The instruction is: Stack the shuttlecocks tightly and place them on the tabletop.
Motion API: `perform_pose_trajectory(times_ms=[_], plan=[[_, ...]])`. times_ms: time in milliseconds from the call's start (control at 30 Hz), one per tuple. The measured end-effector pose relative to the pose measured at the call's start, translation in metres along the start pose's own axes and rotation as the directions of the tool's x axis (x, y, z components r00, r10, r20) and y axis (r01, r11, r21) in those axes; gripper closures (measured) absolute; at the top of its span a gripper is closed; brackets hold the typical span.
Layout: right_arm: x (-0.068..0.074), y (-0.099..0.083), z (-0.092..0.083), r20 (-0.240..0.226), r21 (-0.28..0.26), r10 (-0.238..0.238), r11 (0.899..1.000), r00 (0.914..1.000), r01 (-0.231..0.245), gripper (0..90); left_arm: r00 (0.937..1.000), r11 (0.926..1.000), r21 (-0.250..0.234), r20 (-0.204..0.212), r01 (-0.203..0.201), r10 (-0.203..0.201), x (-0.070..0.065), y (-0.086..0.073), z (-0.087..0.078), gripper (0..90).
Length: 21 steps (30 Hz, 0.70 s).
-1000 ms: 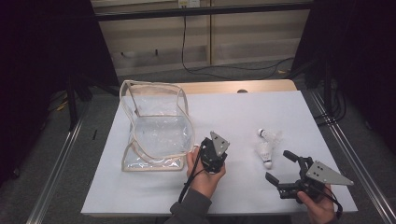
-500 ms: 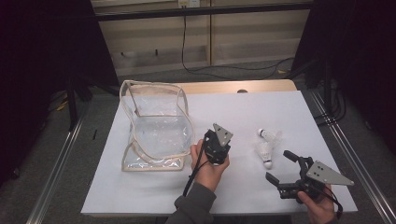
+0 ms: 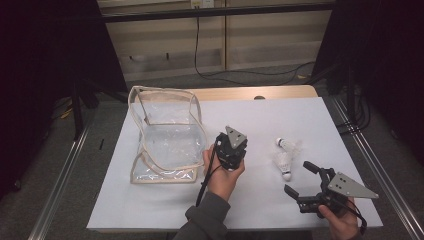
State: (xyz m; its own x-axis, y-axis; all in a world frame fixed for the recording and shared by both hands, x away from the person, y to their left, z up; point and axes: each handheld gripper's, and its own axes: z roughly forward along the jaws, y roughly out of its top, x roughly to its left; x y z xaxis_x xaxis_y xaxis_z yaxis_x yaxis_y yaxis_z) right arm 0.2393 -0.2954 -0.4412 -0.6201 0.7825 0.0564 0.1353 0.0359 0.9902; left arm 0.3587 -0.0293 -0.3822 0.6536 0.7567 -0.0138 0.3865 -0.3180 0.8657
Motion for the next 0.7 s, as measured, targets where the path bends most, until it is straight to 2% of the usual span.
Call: perform_pose_trajectory(times_ms=[167, 233, 367, 400, 500, 600, 700], plan=[[0.0, 0.0, -0.001, 0.002, -0.002, -0.003, 1.0, 1.0, 0.003, 0.5, 0.9999, 0.9997, -0.022, 0.01, 0.01, -0.01, 0.002, 0.003, -0.007, 90.0], [-0.001, 0.0, -0.001, 0.004, -0.003, -0.003, 1.0, 1.0, 0.003, 0.5, 0.9999, 0.9996, -0.029, 0.015, -0.002, 0.002, -0.001, 0.0, -0.013, 90.0], [-0.002, 0.0, -0.002, 0.003, -0.005, 0.003, 1.0, 1.0, -0.003, 0.5, 0.9994, 0.999, -0.042, 0.031, -0.016, 0.018, -0.011, -0.015, -0.024, 78.6], [-0.002, -0.001, -0.002, 0.003, -0.004, 0.005, 1.0, 1.0, -0.005, 0.5, 0.9989, 0.9992, -0.033, 0.041, -0.022, 0.024, -0.012, -0.02, -0.027, 77.2], [-0.001, 0.0, -0.002, 0.004, -0.007, 0.003, 1.0, 1.0, -0.003, 0.5, 0.9975, 0.9997, -0.025, 0.07, 0.003, -0.001, -0.015, -0.035, -0.034, 72.3], [0.0, 0.0, -0.001, 0.004, -0.001, 0.0, 1.0, 1.0, 0.0, 0.5, 0.9966, 1.0, 0.002, 0.083, -0.003, 0.003, -0.015, -0.047, -0.041, 69.2], [0.001, 0.0, 0.0, -0.002, 0.0, -0.003, 1.0, 1.0, 0.003, 0.4, 0.9963, 0.9993, 0.035, 0.085, 0.009, -0.012, -0.011, -0.058, -0.046, 66.4]])
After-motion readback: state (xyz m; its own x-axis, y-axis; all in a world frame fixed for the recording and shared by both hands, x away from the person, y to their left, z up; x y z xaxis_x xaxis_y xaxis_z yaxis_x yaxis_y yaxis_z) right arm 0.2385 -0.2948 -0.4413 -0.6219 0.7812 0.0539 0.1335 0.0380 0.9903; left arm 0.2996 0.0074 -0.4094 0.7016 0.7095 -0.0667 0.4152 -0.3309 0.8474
